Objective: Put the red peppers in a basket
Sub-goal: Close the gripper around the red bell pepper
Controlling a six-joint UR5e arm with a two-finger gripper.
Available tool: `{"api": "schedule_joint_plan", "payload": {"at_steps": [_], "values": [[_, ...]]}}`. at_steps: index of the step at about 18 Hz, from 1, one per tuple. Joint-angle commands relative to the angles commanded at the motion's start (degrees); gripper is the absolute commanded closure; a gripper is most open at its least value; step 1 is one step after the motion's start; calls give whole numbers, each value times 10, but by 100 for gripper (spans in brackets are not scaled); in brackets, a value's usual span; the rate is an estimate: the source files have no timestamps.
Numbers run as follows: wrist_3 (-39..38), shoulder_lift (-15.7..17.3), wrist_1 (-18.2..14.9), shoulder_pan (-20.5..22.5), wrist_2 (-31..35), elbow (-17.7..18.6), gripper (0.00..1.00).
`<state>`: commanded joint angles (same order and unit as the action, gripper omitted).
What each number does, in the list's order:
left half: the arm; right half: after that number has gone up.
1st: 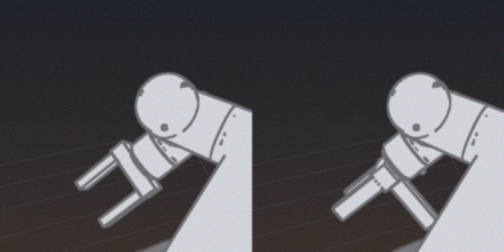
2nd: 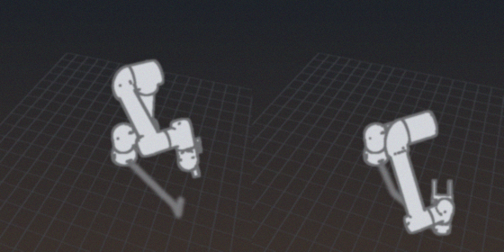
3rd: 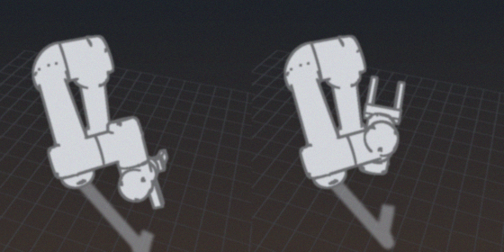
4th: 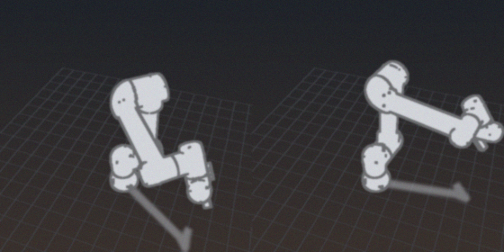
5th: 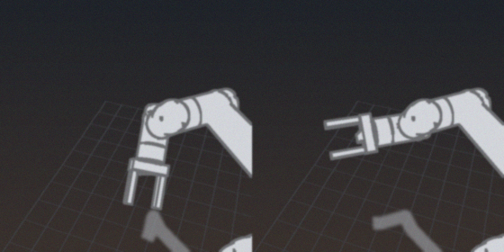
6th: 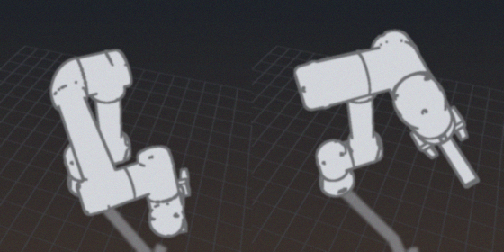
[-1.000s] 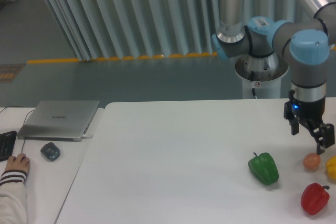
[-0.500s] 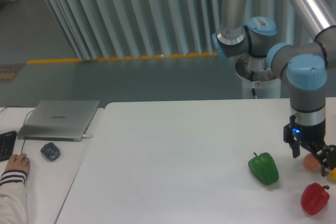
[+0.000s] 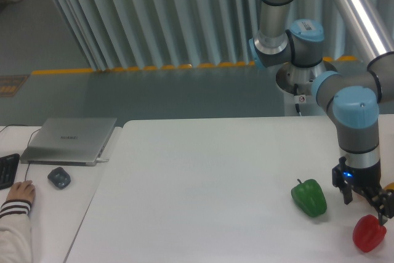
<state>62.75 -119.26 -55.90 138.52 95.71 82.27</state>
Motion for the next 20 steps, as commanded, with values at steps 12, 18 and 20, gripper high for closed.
{"api": "schedule_joint_plan", "payload": {"at_steps": [12, 18, 20], "values": [[2, -54, 33, 4, 8, -24, 0], [-24, -65, 33, 4, 30, -18, 0], [-19, -66, 33, 4, 31, -18, 0]]}}
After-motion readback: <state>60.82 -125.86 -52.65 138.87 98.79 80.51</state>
